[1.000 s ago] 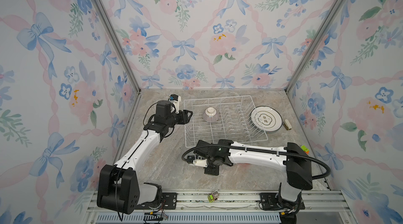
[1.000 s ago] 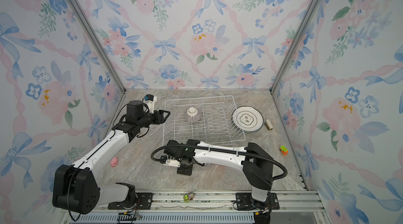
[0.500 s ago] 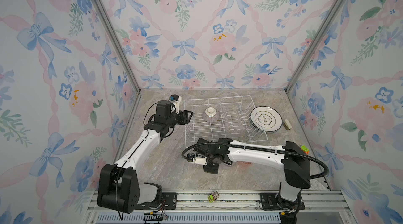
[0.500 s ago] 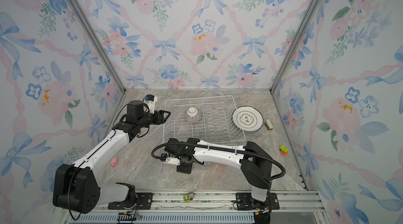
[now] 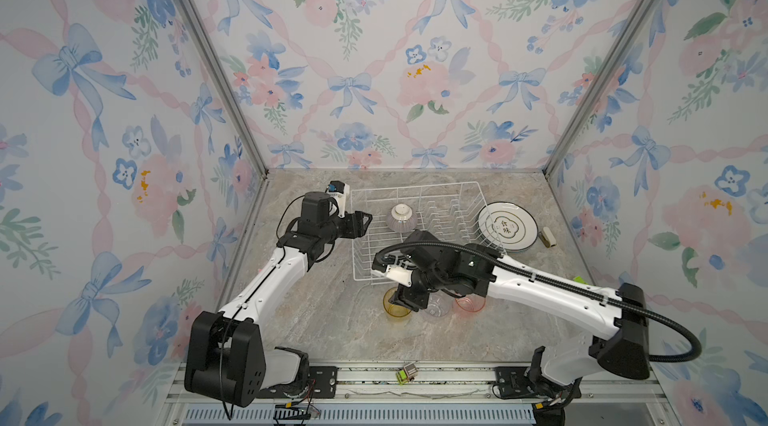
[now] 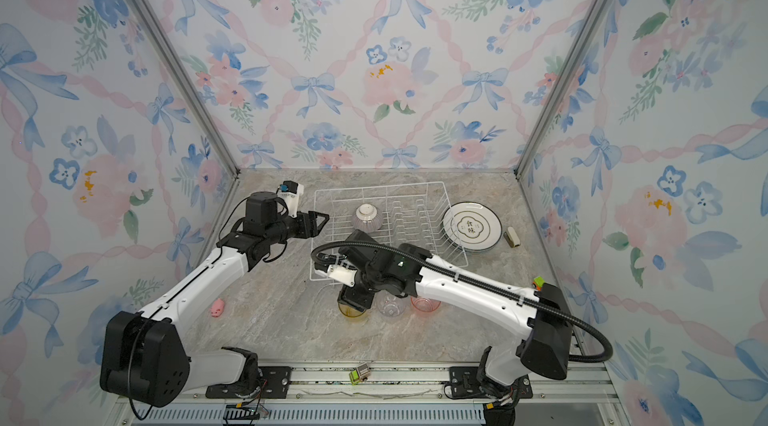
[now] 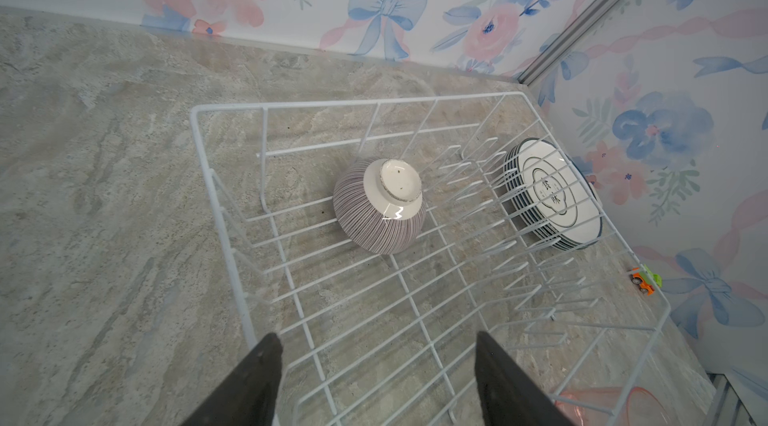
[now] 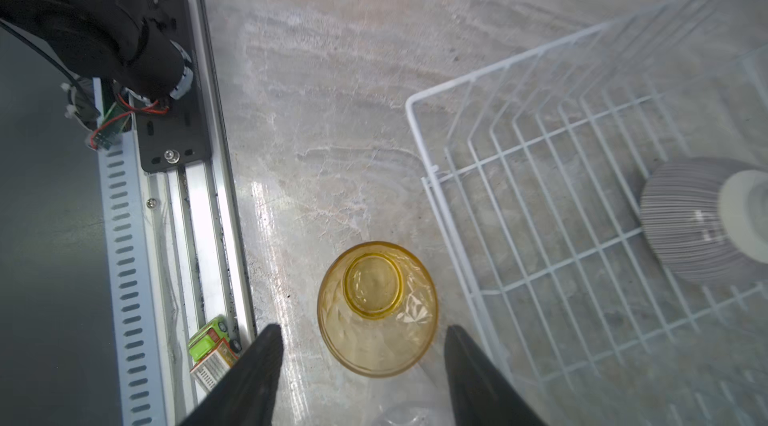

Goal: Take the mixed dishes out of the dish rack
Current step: 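Lower the yellow glass beside the clear glass and open the right gripper, then grasp the purple-striped bowl in the rack with the left gripper while the right returns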

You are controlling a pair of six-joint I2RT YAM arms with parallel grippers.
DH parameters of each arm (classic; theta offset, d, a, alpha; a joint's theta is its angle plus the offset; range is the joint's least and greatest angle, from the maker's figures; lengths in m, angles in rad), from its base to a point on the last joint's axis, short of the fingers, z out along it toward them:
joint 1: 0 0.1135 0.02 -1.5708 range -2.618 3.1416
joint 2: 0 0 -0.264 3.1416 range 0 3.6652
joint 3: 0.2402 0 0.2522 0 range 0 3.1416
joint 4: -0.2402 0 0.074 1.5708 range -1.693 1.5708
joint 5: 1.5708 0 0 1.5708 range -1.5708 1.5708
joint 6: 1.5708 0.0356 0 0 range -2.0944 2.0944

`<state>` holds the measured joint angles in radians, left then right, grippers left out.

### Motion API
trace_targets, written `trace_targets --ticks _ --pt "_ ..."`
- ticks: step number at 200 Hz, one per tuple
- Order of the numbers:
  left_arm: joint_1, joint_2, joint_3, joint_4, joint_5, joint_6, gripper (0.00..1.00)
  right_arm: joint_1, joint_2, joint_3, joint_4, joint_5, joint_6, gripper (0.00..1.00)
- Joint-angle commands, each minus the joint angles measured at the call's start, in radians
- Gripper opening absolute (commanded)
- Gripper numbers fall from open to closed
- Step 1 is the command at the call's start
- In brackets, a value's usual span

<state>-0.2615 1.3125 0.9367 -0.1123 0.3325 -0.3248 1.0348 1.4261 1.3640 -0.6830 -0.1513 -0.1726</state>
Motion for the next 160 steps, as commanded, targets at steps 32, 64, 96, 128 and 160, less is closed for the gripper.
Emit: trace_targets --ticks 32,64,96,128,160 --pt "-0.152 0.136 0.194 -0.124 -0.177 0.096 0.67 -0.271 -0.248 -0.109 0.143 0.001 0.200 0.75" --pt "-0.260 0.326 0.398 -0.248 -0.336 0.158 0.69 -0.444 -0.283 -0.182 0.232 -0.031 0.307 0.75" --pt "-0.294 0.508 0.576 -0.336 -0.423 0.178 0.68 -0.554 -0.272 -0.237 0.324 -0.124 0.375 0.75" --pt "-0.295 0.645 0.698 -0.378 -0.449 0.179 0.69 -0.605 -0.253 -0.248 0.344 -0.174 0.374 0.75" --pt "-0.294 0.746 0.788 -0.395 -0.474 0.176 0.71 -0.651 -0.249 -0.268 0.373 -0.213 0.380 0.75"
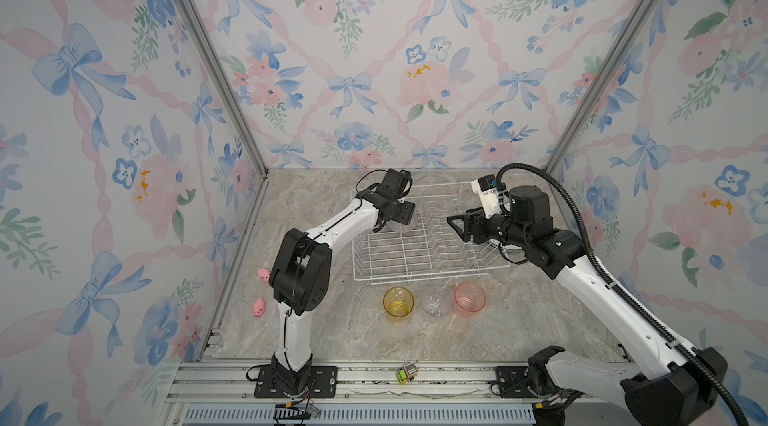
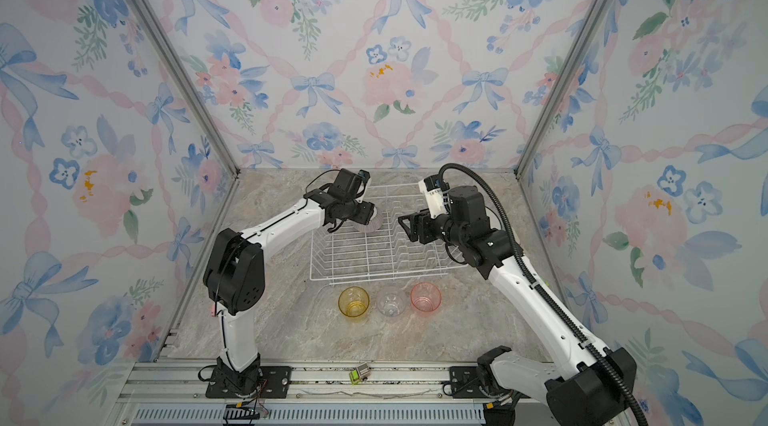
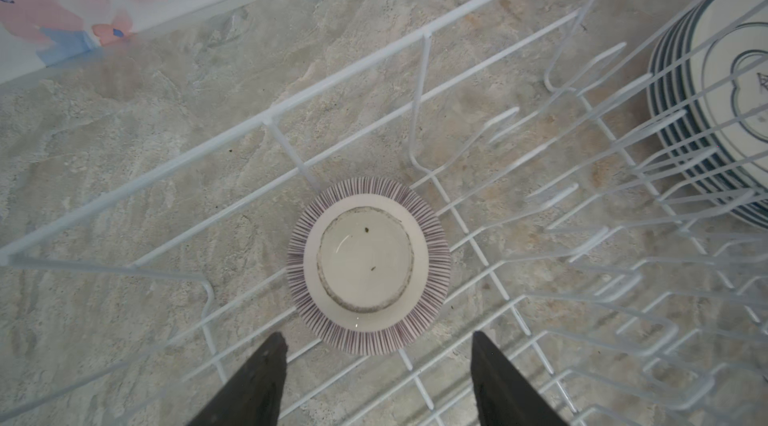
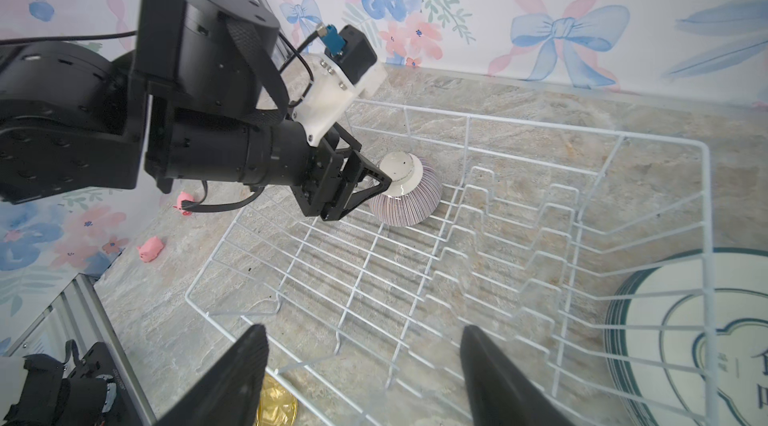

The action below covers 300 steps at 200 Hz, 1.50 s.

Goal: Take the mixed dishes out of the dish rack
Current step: 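Grasp the purple-striped bowl in the rack with the left gripper while the right returns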

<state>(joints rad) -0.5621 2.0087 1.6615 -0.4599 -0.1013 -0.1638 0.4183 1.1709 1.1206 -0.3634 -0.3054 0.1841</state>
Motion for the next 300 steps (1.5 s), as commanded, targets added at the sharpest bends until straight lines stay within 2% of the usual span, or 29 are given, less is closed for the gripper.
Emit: trace_targets --ticks 1,55,136,175,223,247,269,300 --pt "0.007 0.053 0.065 -0.048 -0.041 0.015 0.71 -0.036 0.006 -0.025 0.055 -0.059 0.023 0.75" --pt "0.010 0.151 0.161 -0.073 -0.038 0.017 0.70 -0.099 0.016 -0.061 0.090 -0.112 0.038 0.75" --pt "0.025 0.182 0.173 -0.085 -0.044 0.029 0.66 -0.119 0.042 -0.077 0.121 -0.141 0.053 0.75" --pt "0.026 0.197 0.176 -0.087 -0.023 0.030 0.60 -0.123 0.046 -0.083 0.135 -0.147 0.064 0.75" --pt "0.028 0.208 0.173 -0.102 -0.010 0.032 0.47 -0.125 0.052 -0.090 0.145 -0.157 0.072 0.75" --pt "0.028 0.195 0.162 -0.115 -0.013 0.032 0.50 -0.125 0.066 -0.094 0.163 -0.184 0.091 0.75" --pt "0.028 0.178 0.140 -0.114 -0.021 0.033 0.60 -0.125 0.079 -0.099 0.183 -0.200 0.108 0.75" --pt "0.028 0.150 0.113 -0.116 -0.030 0.031 0.59 -0.125 0.085 -0.107 0.202 -0.213 0.126 0.75"
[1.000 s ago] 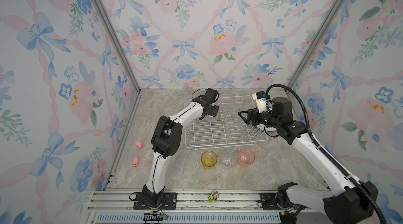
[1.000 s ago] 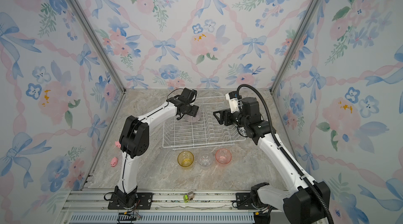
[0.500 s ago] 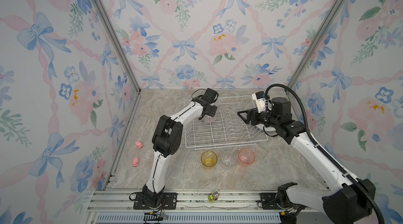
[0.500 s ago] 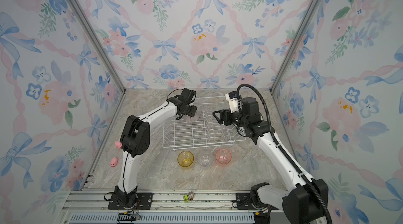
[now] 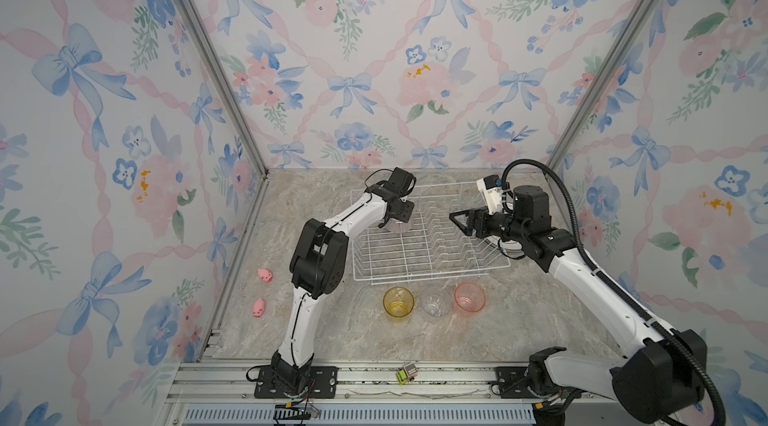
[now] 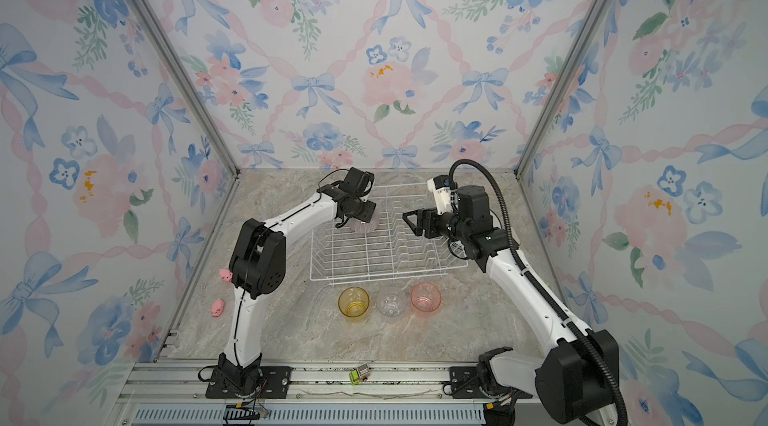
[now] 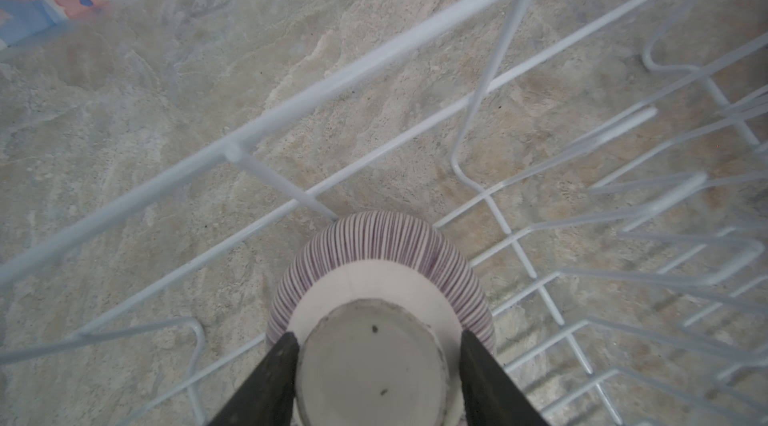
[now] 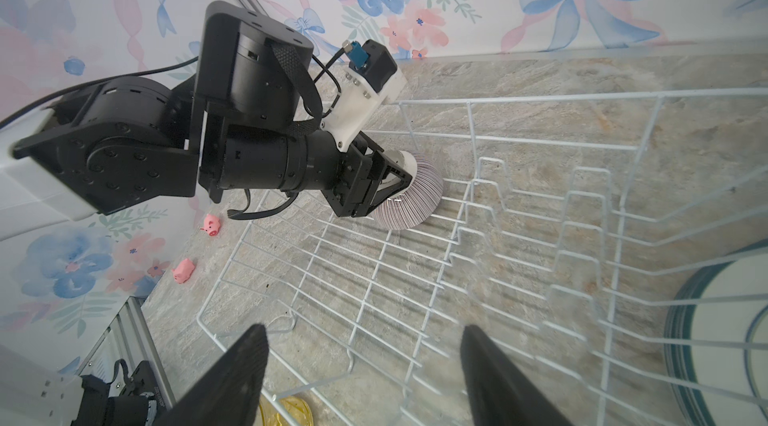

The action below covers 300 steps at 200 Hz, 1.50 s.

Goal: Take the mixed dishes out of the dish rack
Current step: 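Grasp the purple-striped bowl in the rack with the left gripper while the right returns, then lift the striped bowl with the left gripper while the right gripper approaches it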

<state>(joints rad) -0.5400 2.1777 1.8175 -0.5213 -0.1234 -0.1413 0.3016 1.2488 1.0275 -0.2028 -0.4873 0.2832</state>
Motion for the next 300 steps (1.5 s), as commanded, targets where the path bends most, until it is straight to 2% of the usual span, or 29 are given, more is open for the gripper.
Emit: trace_targets --ticks 1,64,103,150,216,246,300 --pt "0.006 -0.020 -0.044 -0.054 -0.008 0.008 0.59 -0.009 0.008 -0.014 0.043 -0.031 0.027 0.75" --pt "0.006 -0.050 -0.070 -0.058 -0.013 0.008 0.56 -0.009 0.001 -0.018 0.048 -0.034 0.035 0.75" --pt "0.006 -0.062 -0.085 -0.064 -0.011 0.008 0.63 -0.007 0.008 -0.020 0.061 -0.042 0.045 0.75" --pt "0.008 -0.098 -0.110 -0.070 -0.039 0.012 0.60 -0.006 0.027 -0.018 0.081 -0.056 0.060 0.75" --pt "0.017 -0.087 -0.109 -0.070 0.008 0.027 0.40 0.003 0.047 -0.015 0.094 -0.067 0.075 0.75" --pt "0.019 -0.093 -0.119 -0.068 0.025 0.019 0.29 0.019 0.096 -0.019 0.149 -0.120 0.146 0.75" --pt "0.052 -0.147 -0.119 -0.061 0.132 0.006 0.28 0.084 0.255 0.004 0.251 -0.170 0.273 0.74"
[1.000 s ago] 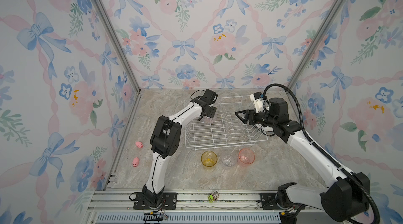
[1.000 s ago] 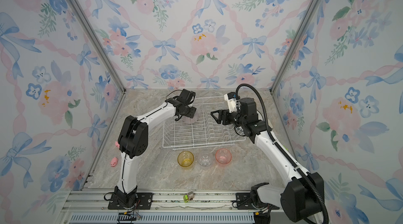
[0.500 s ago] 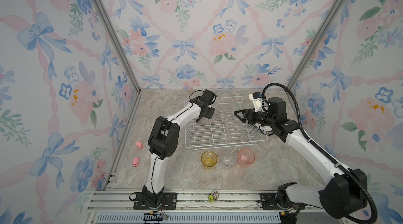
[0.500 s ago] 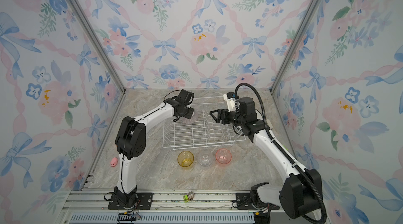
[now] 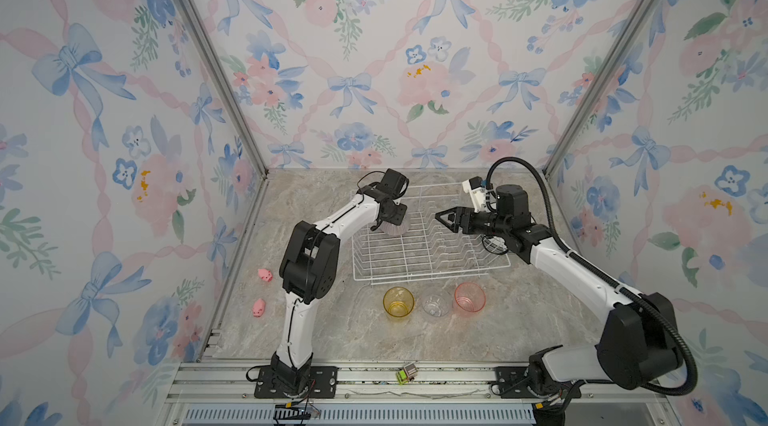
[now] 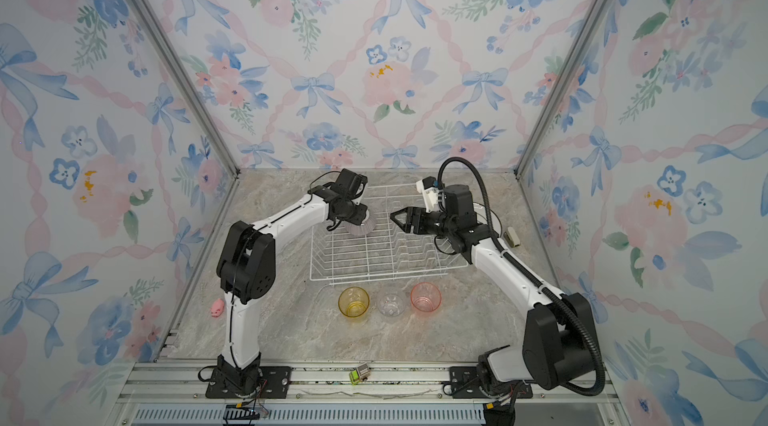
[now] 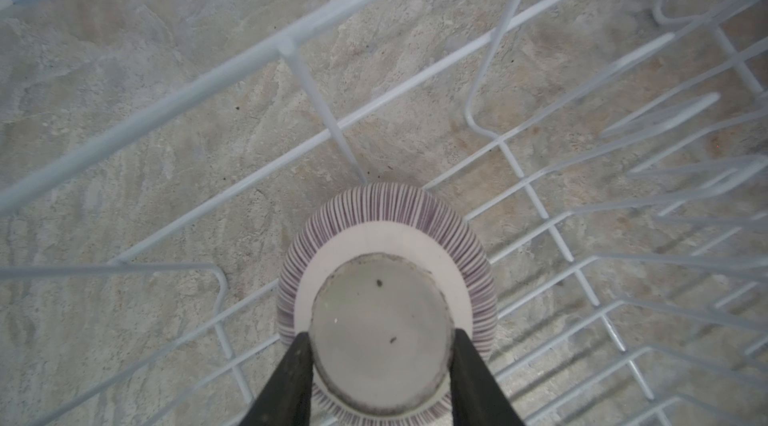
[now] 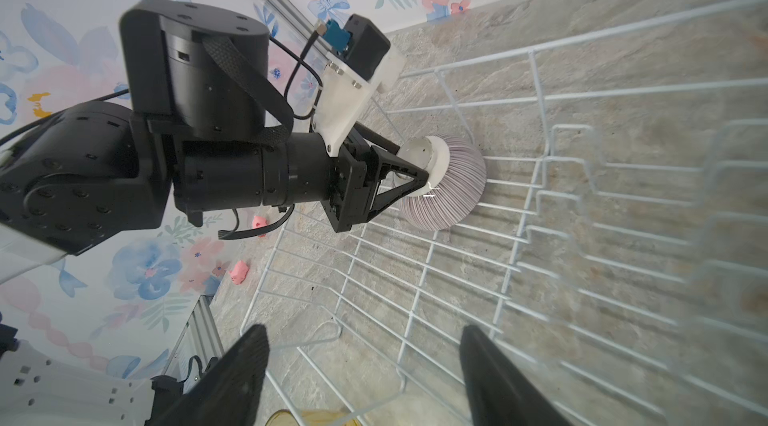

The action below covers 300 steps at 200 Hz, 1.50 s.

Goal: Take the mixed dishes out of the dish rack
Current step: 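Lift the striped bowl with the left gripper while the right gripper approaches it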

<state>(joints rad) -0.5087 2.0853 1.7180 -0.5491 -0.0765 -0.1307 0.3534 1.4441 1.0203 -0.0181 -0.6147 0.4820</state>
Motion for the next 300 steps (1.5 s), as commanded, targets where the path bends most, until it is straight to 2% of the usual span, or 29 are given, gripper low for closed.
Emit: trace_targets --ticks 1,47,69,92,112,121,132,163,204,248,300 --pt "0.021 -0.055 -0.019 -0.032 0.086 -0.004 0.28 0.034 0.063 0.012 0.068 -0.044 0.077 0.74" --pt "0.050 -0.114 -0.052 0.005 0.186 -0.013 0.26 0.070 0.182 0.031 0.155 -0.081 0.136 0.73" --pt "0.075 -0.154 -0.092 0.052 0.257 -0.030 0.26 0.070 0.205 0.022 0.222 -0.107 0.210 0.73" --pt "0.097 -0.186 -0.128 0.094 0.324 -0.045 0.25 0.072 0.242 0.020 0.258 -0.127 0.232 0.66" --pt "0.107 -0.200 -0.153 0.123 0.359 -0.056 0.25 0.074 0.254 0.020 0.264 -0.131 0.238 0.65" --pt "0.107 -0.199 -0.155 0.123 0.358 -0.054 0.27 0.074 0.256 0.021 0.258 -0.130 0.232 0.65" --pt "0.105 -0.196 -0.158 0.123 0.370 -0.051 0.34 0.074 0.254 0.021 0.250 -0.123 0.224 0.65" --pt "0.053 -0.210 -0.179 0.123 0.270 -0.013 0.55 0.072 0.247 0.027 0.202 -0.100 0.196 0.66" --pt "0.005 -0.208 -0.194 0.107 0.155 0.002 0.56 0.050 0.181 0.012 0.146 -0.040 0.162 0.66" --pt "-0.043 -0.191 -0.186 0.061 0.049 0.017 0.71 0.036 0.151 0.013 0.110 -0.034 0.150 0.66" --pt "-0.044 -0.137 -0.157 0.040 0.041 0.025 0.70 0.026 0.119 -0.004 0.112 -0.035 0.149 0.67"
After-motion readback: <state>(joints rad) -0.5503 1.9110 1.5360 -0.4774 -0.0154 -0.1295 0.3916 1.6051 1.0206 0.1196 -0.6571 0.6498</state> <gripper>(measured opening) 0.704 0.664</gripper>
